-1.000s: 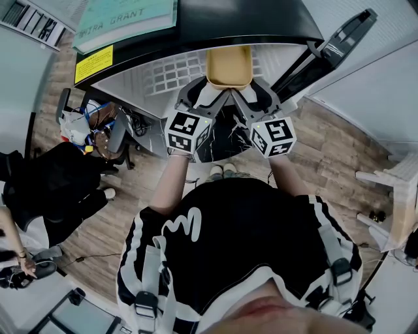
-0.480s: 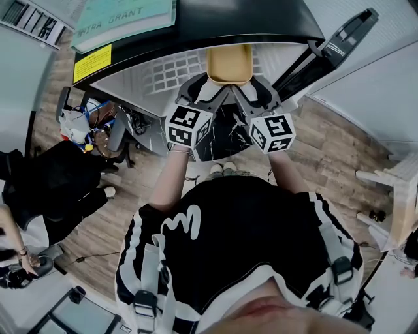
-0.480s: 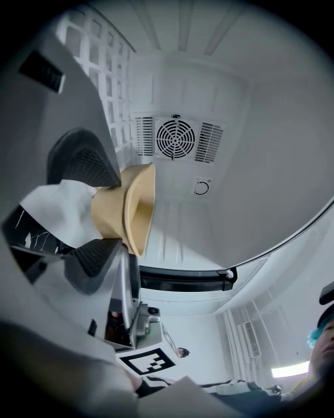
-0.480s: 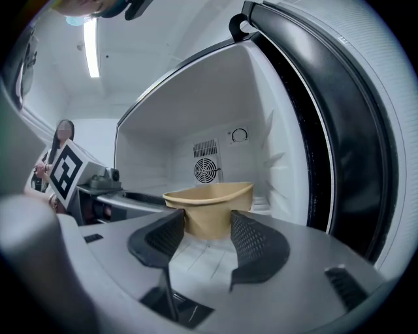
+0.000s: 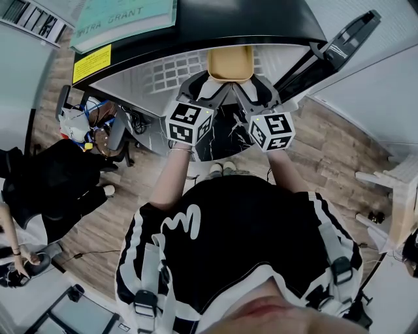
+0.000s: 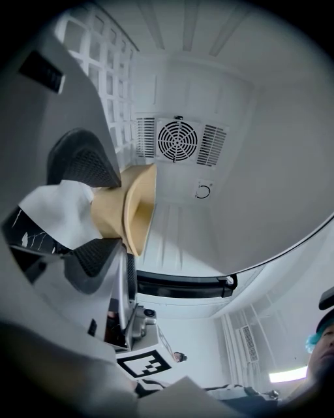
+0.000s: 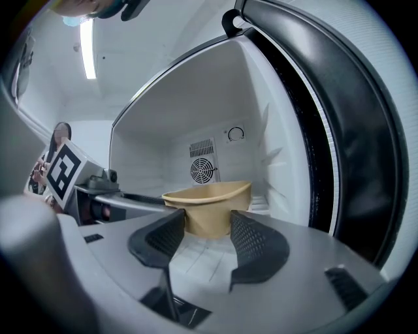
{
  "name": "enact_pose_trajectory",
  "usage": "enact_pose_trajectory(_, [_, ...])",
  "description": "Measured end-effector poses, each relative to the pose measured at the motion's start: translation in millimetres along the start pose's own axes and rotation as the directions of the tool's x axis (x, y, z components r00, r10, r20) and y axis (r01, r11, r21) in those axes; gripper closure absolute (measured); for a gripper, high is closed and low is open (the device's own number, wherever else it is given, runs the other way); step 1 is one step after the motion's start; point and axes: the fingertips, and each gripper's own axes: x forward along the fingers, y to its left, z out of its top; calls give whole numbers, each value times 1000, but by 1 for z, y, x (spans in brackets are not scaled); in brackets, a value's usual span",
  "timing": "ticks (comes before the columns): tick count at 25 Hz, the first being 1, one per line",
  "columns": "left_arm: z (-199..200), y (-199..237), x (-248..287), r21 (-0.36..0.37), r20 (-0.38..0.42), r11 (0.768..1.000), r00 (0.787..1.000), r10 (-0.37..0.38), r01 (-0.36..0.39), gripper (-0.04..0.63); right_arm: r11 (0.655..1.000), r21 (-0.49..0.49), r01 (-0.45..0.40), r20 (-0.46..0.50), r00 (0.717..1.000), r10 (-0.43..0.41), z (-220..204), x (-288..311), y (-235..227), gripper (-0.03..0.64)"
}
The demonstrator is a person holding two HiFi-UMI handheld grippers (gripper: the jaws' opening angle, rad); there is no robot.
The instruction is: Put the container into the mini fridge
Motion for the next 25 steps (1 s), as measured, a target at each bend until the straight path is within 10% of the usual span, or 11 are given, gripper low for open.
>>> enact_pose_trajectory(25, [0, 10, 8, 11, -94, 996, 992, 86, -85, 348, 996, 61, 59, -5, 998, -59, -3, 11, -7, 408])
